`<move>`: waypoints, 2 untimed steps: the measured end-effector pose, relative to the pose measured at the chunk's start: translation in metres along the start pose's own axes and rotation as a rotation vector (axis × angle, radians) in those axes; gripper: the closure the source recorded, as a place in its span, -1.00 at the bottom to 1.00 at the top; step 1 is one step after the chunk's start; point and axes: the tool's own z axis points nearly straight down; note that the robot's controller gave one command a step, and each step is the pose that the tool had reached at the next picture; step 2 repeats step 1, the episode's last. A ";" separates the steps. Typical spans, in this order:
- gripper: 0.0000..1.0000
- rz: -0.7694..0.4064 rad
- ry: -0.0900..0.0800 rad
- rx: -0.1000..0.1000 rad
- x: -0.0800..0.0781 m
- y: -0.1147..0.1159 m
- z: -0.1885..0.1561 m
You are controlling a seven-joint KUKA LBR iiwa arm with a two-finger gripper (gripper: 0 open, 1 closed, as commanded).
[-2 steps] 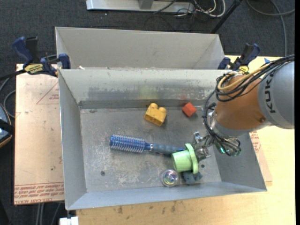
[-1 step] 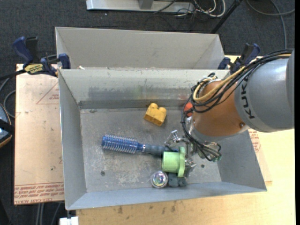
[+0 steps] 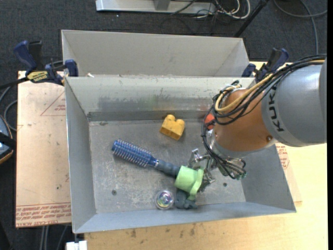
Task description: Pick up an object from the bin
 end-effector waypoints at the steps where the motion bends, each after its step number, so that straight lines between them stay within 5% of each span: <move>1: 1.00 -0.040 0.002 -0.002 0.007 0.000 -0.135; 2: 1.00 -0.040 0.002 -0.002 0.007 0.000 -0.135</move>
Offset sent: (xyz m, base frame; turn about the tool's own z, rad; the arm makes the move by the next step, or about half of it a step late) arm -0.0112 -0.0026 0.1307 -0.0424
